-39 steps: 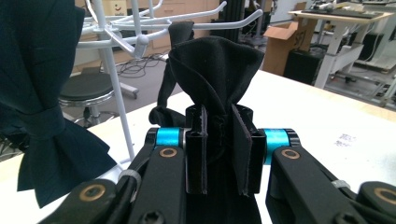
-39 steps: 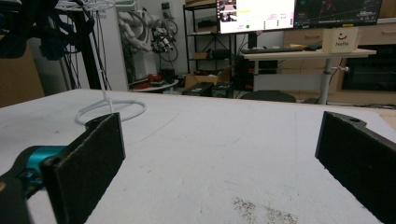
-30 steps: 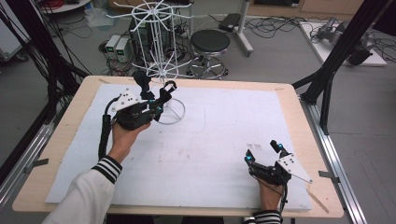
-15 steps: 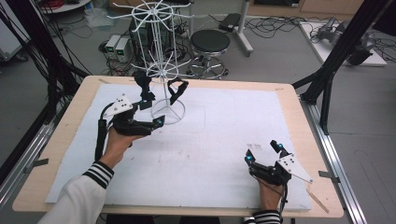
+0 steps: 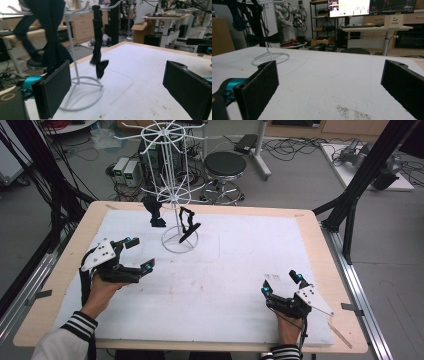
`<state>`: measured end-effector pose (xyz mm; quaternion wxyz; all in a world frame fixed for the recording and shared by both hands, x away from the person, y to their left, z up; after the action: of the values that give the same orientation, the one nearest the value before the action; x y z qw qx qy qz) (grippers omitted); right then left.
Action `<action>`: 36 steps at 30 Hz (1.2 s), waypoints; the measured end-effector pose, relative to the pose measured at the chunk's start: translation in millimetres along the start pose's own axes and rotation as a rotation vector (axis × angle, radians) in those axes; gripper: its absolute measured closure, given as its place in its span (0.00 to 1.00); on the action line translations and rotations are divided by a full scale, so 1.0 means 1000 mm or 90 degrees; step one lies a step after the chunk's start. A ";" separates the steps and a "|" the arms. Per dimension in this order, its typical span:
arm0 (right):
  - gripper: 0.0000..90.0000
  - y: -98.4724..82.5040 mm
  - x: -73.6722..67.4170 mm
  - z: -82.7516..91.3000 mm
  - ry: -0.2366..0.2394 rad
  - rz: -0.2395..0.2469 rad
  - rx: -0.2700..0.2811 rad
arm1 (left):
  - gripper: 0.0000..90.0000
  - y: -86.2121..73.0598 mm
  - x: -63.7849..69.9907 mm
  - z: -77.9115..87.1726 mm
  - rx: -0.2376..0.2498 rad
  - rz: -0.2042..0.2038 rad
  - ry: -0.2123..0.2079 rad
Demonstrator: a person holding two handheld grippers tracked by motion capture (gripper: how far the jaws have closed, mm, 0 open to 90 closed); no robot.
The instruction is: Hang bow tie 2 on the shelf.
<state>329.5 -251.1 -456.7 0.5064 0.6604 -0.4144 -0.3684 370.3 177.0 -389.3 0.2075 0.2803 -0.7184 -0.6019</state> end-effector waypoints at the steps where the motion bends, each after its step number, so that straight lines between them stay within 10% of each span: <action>1: 0.01 0.000 0.000 0.000 0.001 -0.001 0.000 | 0.10 -0.002 -0.001 0.004 0.002 -0.004 0.003; 17: 0.01 0.000 -0.001 0.000 0.002 0.005 -0.004 | 0.09 -0.031 -0.010 0.066 0.039 -0.004 0.082; 36: 0.01 -0.001 -0.002 -0.001 0.003 0.012 -0.007 | 0.10 -0.051 -0.015 0.079 0.040 0.001 0.111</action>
<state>329.5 -248.4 -457.3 0.5143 0.6546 -0.4175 -0.3642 338.9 239.7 -453.7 0.2613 0.3374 -0.7162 -0.5523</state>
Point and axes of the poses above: each handheld gripper's, and its own axes: z roughly backward along the jaws, y roughly out of its top, x roughly to its right, the point moved 8 cm from there along -z, roughly forward along the jaws, and after that the axes turned 14 degrees about x, right-handed, at the moved point
